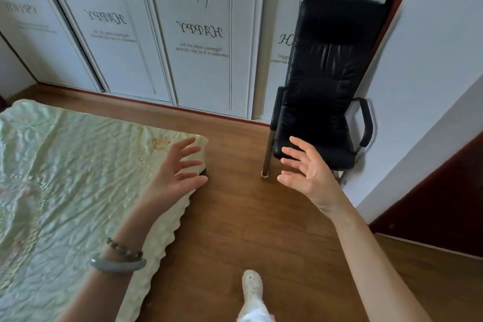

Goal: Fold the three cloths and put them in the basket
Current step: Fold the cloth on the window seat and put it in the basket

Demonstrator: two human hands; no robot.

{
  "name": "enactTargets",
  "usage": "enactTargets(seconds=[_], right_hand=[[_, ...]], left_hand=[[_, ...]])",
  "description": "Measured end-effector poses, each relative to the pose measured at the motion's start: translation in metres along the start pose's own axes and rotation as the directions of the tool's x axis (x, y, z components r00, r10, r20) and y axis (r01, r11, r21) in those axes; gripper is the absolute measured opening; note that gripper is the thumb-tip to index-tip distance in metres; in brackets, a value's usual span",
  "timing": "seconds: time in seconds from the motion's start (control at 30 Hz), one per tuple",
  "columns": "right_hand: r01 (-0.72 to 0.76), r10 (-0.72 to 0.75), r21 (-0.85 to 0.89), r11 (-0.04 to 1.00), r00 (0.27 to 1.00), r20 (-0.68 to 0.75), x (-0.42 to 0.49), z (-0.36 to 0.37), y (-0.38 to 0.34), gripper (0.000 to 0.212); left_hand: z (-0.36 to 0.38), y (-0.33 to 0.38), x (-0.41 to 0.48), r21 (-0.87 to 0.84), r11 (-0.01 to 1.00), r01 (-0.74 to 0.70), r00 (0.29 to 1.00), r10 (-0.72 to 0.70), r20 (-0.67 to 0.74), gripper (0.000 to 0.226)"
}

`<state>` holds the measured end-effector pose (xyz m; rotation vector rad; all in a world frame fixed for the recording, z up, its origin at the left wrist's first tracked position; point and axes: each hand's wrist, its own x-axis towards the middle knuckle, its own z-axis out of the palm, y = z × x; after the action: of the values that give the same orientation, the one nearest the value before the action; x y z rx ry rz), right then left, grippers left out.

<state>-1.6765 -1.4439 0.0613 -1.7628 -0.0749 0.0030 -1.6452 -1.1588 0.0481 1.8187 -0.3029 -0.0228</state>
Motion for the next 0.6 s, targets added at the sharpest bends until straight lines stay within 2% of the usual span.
enactTargets(seconds=[0.23, 0.6], right_hand=[[0.026, -0.024, -0.033, 0.999, 0.998, 0.064, 0.152, -0.036, 0.014, 0.072], [0.074, -0.062, -0.058, 0.996, 0.98, 0.188, 0.351, -0.082, 0.015, 0.082]], left_hand=[[0.012, -0.026, 0.145, -0.001, 1.0, 0.003, 1.0, -0.003, -0.024, 0.072], [0.022, -0.037, 0.322, 0.008, 1.0, -0.029, 0.997, 0.029, -0.073, 0.079]])
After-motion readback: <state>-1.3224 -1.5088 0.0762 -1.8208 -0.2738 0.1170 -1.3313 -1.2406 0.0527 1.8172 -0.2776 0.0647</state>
